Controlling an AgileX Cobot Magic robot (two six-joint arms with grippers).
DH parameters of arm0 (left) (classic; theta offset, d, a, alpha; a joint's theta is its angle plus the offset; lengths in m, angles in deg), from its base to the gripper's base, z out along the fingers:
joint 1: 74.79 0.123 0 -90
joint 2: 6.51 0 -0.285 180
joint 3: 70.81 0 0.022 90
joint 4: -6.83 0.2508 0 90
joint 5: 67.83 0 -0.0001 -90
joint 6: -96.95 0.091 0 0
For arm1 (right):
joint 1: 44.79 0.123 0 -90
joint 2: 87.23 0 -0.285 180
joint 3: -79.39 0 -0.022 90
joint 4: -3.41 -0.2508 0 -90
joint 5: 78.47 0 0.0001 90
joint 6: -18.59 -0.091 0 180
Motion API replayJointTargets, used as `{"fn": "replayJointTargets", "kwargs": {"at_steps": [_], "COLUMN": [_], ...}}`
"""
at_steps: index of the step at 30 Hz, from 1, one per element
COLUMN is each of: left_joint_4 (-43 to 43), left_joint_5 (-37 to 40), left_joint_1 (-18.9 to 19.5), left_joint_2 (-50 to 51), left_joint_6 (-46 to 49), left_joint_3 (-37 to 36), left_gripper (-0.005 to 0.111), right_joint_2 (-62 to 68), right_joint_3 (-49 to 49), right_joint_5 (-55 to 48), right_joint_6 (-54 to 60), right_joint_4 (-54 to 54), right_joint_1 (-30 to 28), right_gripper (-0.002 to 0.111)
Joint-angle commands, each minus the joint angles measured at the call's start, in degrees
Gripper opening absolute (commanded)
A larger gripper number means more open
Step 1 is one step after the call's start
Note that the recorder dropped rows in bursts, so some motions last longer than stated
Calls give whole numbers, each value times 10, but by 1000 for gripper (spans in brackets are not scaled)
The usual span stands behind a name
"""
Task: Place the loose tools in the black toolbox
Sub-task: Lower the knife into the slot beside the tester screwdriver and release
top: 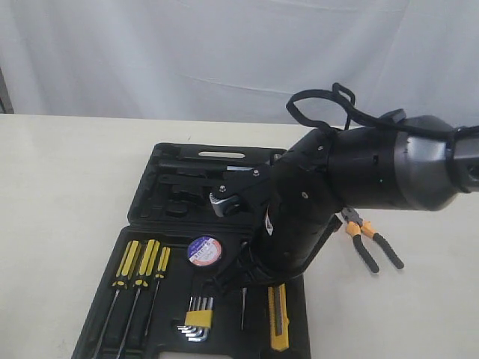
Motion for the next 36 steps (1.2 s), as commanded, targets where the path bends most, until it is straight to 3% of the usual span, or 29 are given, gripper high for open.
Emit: {"fn": "replayJointTargets", "kwargs": {"at_steps": [1, 16, 22, 29, 36], "left_joint_4": [-1, -1, -1, -1, -1], "left_joint_5": [0, 0, 0, 0, 0], "left_joint_1": [-1, -1, -1, -1, -1], "left_joint_2": [-2, -2, -2, -2, -2], "left_joint_6": [0, 0, 0, 0, 0], "left_joint_3": [-1, -1, -1, -1, -1], "left_gripper": [0, 0, 0, 0, 0], "right_joint_2": [0, 54, 74, 64, 18], "right_joint_3": [3, 3, 5, 5, 5], "right_joint_5": [-3, 34, 54, 78, 91], "right_joint_6": [1, -1, -62, -60, -15], "right_joint_4": [7, 42, 121, 124, 86], "right_joint_1": [-3, -3, -4, -74, -75], "right_gripper": [-1, -1, -1, -1, -1]}}
